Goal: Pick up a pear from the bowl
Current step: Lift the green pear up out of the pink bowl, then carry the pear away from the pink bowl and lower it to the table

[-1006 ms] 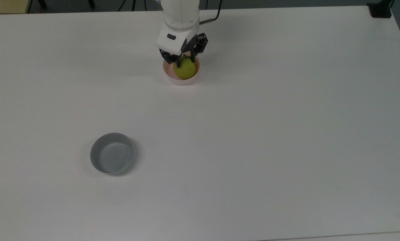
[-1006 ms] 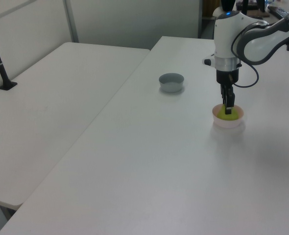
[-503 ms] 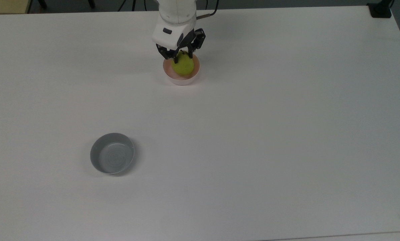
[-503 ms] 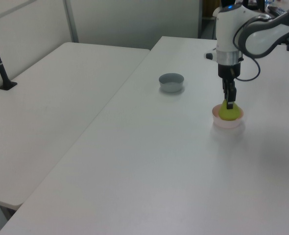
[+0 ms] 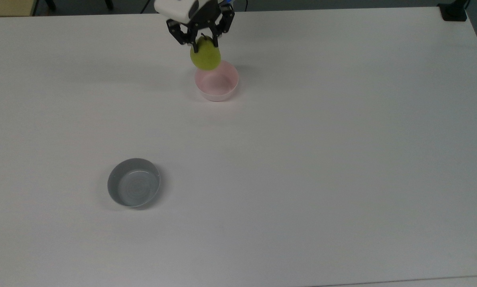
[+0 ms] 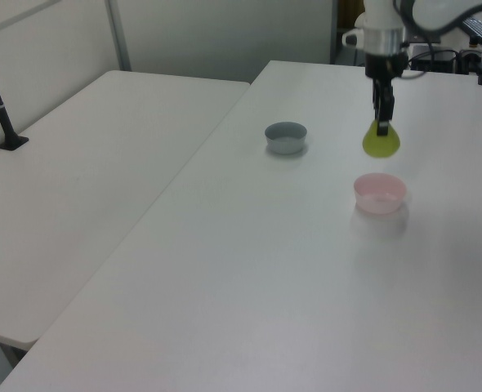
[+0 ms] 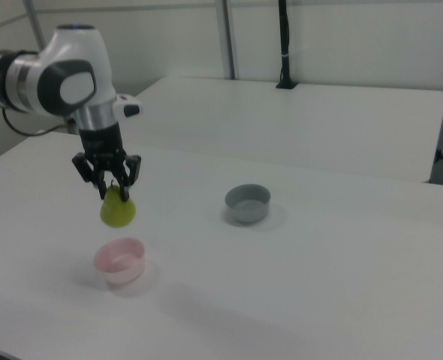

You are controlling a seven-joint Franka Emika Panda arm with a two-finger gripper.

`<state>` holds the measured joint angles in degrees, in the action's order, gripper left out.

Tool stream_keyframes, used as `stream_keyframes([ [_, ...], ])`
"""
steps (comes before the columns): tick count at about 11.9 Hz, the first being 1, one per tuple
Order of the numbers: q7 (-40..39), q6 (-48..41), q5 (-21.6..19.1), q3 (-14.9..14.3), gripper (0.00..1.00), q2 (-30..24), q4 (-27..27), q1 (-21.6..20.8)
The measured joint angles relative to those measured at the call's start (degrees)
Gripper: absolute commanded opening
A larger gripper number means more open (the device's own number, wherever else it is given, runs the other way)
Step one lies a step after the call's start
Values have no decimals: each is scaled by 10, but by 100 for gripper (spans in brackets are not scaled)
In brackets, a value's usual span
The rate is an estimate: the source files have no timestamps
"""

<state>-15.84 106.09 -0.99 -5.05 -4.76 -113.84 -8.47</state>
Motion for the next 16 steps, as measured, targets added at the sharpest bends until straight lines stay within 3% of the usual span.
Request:
stream_keyframes([
  [4,2,-131,-9,-2,0,-3,135,32],
  [9,-28,-155,-7,-3,0,14,185,79],
  [12,-85,-151,-7,-6,0,80,244,144],
  [16,-103,-47,-3,-7,0,198,276,199],
])
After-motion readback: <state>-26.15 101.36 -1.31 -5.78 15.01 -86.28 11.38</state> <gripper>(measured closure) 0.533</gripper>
